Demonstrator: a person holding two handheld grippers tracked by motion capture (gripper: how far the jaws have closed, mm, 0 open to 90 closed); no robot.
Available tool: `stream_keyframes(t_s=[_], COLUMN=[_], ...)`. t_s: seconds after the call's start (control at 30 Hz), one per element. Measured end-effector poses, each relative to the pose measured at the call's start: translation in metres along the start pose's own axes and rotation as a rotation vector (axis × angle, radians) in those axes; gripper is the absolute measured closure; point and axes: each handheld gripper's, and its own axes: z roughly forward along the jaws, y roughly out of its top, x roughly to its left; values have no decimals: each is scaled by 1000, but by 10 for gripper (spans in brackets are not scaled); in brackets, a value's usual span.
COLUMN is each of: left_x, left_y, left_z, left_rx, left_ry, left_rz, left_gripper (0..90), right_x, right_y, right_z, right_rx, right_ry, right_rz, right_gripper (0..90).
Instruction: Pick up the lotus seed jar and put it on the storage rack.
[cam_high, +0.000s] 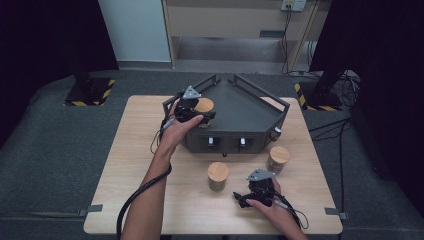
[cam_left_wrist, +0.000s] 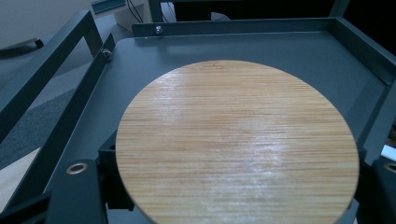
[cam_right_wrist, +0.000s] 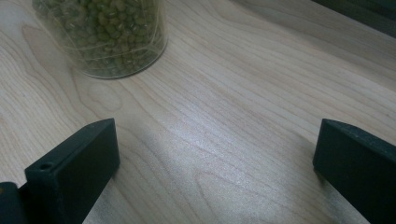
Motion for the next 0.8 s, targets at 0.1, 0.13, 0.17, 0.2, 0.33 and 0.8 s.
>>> stream_keyframes(t_s=[0.1, 0.13, 0.17, 0.2, 0.33, 0.8], left_x=[-1, -2, -3, -4, -7, -25], left_y=[2, 3, 4, 4, 6, -18], left_z=[0, -1, -3, -4, -15, -54], left_rx=[9, 11, 12, 14, 18, -3], left_ry=[4, 6, 11, 14, 30, 82], left_rz=[5, 9, 12, 16, 28, 49], left_gripper=[238, 220, 187, 162, 90, 59], right_x=[0, 0, 0, 0, 0, 0], right_y=[0, 0, 0, 0, 0, 0], right_z=[0, 0, 0, 0, 0, 0], right_rx=[0, 0, 0, 0, 0, 1], right_ry=[0, 0, 0, 0, 0, -1], right_rz=[0, 0, 0, 0, 0, 0], right_gripper=[4, 4, 4, 4, 4, 4])
